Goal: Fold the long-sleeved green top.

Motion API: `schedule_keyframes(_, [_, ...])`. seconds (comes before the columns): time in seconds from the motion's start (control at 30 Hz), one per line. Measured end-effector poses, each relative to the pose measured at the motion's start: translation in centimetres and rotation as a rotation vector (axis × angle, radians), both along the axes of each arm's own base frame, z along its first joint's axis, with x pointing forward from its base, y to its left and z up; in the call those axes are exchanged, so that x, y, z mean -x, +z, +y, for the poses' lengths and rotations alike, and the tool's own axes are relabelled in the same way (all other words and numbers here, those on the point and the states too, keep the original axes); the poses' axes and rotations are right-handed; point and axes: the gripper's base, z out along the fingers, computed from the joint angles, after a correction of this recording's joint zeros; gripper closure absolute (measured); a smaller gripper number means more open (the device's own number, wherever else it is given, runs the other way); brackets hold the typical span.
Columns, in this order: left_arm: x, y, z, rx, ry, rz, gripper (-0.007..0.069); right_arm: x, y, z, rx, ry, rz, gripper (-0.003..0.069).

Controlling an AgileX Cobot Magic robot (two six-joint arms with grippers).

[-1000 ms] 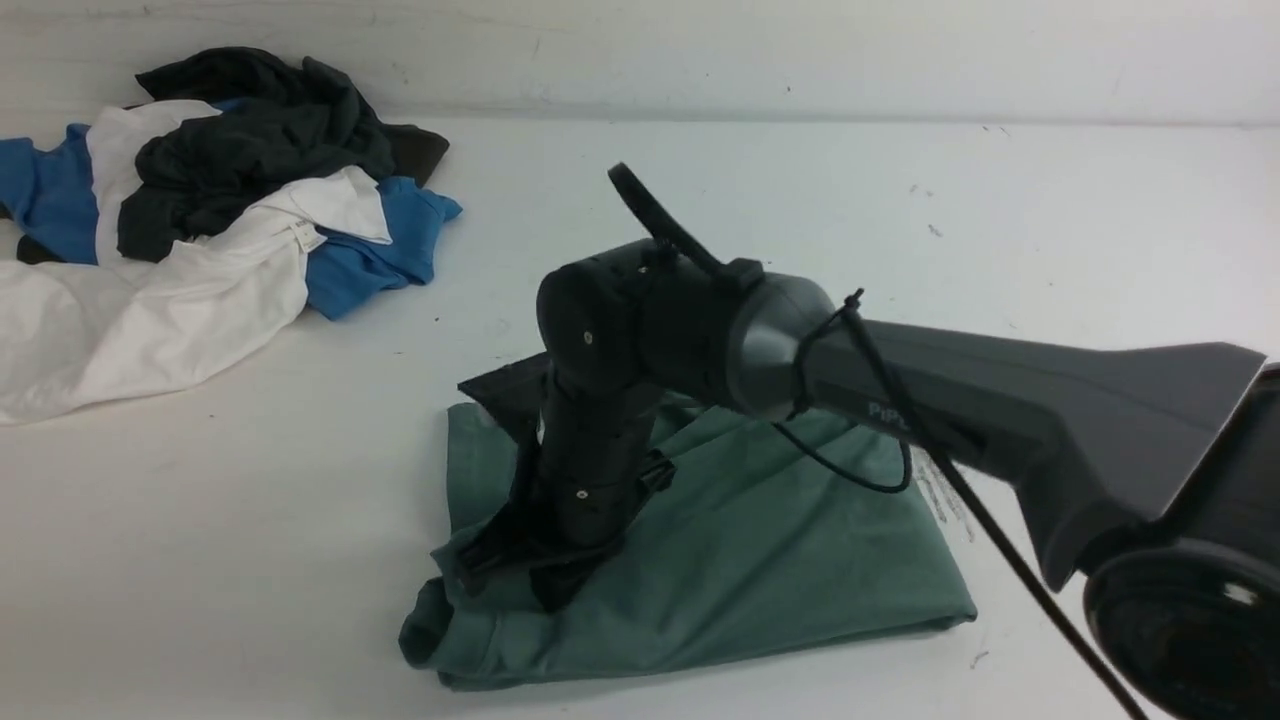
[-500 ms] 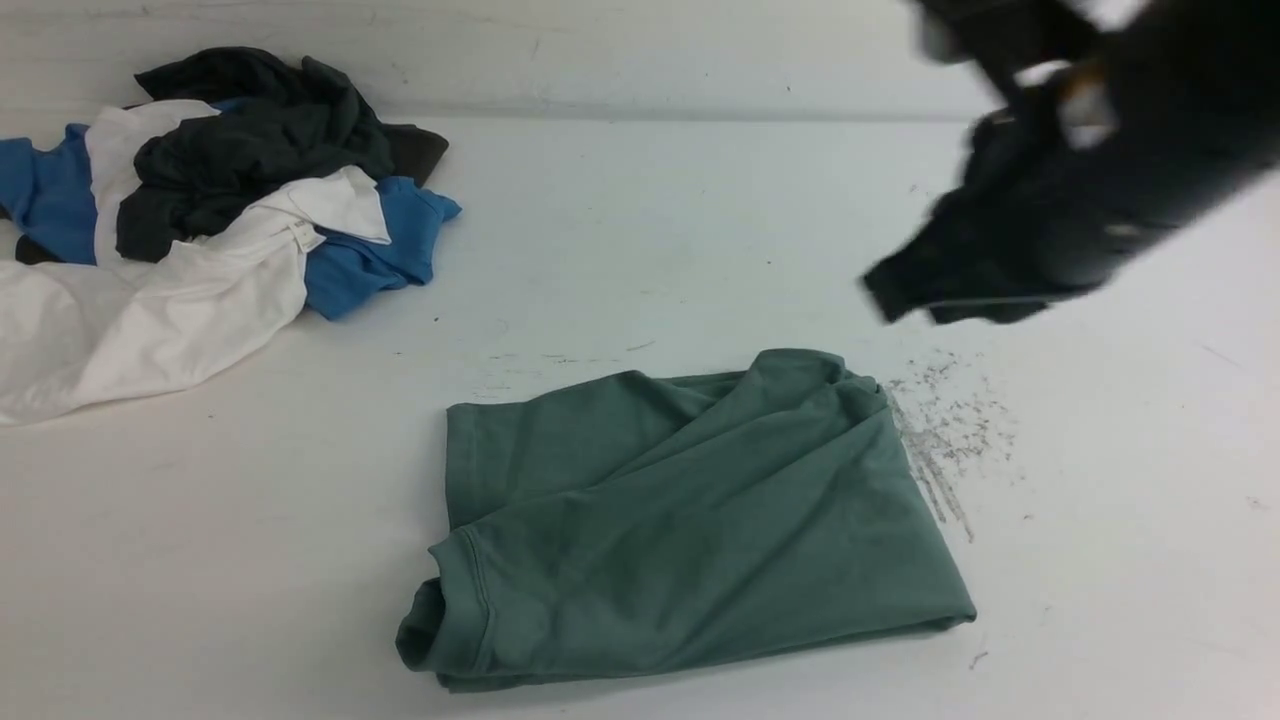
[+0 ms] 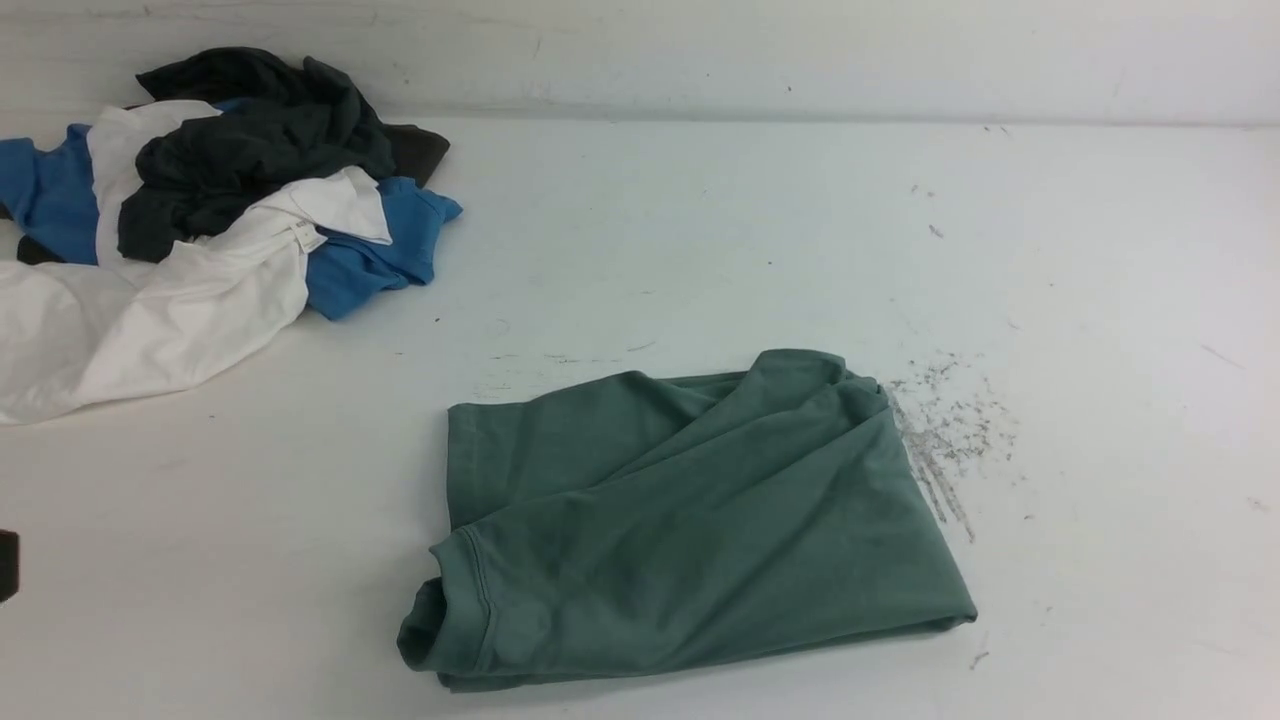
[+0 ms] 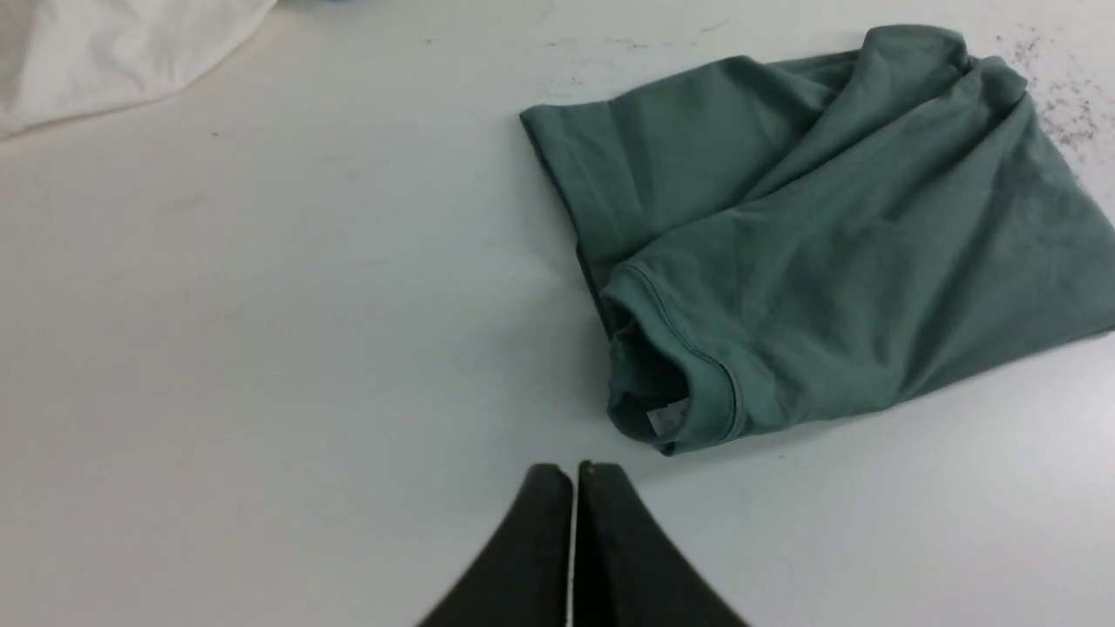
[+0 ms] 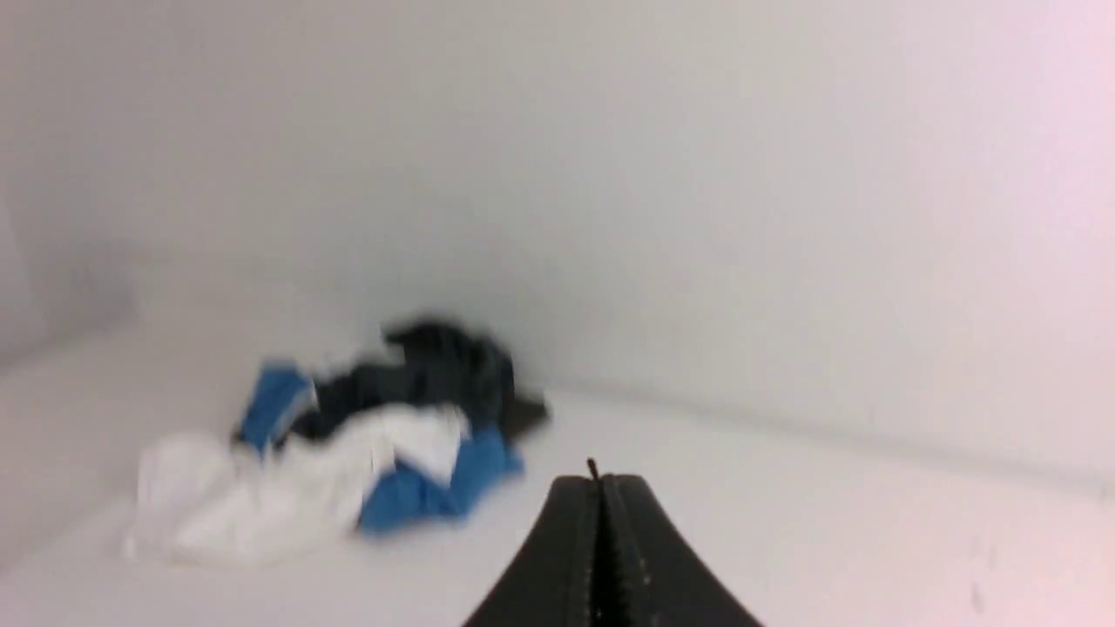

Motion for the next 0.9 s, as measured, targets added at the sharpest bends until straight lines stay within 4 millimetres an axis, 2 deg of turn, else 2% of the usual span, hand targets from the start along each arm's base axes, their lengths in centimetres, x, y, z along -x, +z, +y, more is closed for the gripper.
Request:
schedule_keyframes(0.03, [-0.4, -0.1, -0.1, -0.009, -0.007, 0.009, 0.0629, 1.2, -0.3, -0.9, -0.036, -0.010, -0.044, 0.0673])
schedule_keyframes(0.17, [-1.2, 0.1, -0.4, -0.008, -0.028, -0.034, 0.0629, 3.3, -1.3, -2.7, -0.097, -0.059, -0.080, 0.0673])
schedule_keyframes(0.33, [-2.1, 0.8, -0.8, 0.008, -0.050, -0.178, 0.0629, 3.3, -1.8, -3.2, -0.072, -0.110, -0.085, 0.0673])
schedule_keyframes(0.43, [-2.5, 0.7, -0.9, 0.008, -0.050, -0.203, 0.0629, 3.2, -2.0, -3.1, -0.058, -0.119, -0.087, 0.0673])
schedule_keyframes(0.7, [-3.3, -1.4, -1.1, -0.012, -0.062, -0.171, 0.0629, 3.1, -2.0, -3.2, -0.043, -0.131, -0.092, 0.0673])
schedule_keyframes(0.9, [-3.4, -1.7, -1.3, 0.012, -0.064, -0.162, 0.0629, 3.1, -2.1, -3.2, -0.042, -0.132, -0.090, 0.0673])
